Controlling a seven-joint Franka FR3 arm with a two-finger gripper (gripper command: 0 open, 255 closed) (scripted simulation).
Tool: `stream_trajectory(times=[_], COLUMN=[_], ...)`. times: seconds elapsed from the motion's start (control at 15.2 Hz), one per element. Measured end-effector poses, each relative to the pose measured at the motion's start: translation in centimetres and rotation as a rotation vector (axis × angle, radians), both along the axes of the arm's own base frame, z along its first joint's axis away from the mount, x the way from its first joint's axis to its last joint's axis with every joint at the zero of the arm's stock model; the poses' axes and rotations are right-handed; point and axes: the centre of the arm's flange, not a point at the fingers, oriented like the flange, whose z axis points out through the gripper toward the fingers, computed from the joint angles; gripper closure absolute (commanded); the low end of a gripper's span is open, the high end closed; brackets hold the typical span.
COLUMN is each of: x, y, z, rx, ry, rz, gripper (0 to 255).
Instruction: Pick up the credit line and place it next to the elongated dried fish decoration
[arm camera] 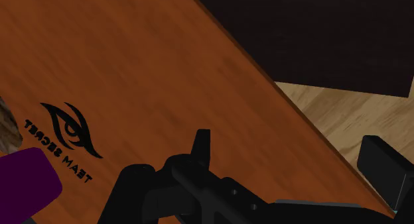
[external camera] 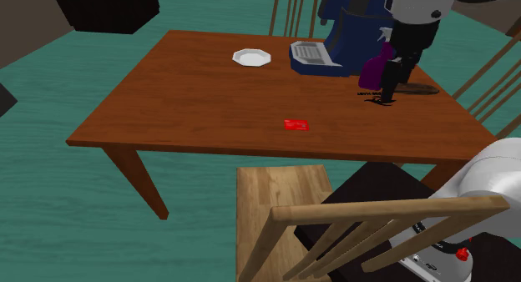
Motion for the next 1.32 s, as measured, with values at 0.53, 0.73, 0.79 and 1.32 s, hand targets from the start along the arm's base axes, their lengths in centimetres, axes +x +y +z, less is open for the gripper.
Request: stream_trajectory(times=[0.53, 0.73, 0.79, 1.32], x=[2.2, 3.4, 4.0, 9.2], y=[-1.9, -2.4, -2.8, -1.4], z=[-5.9, -9.0, -9.7, -16.4], rx=[0.120, 0.181, 0.201, 0.367], ry=[-0.156, -0.235, -0.264, -0.483], rz=[0.202, 0.304, 0.338, 0.614], gripper=[0, 0, 0, 0])
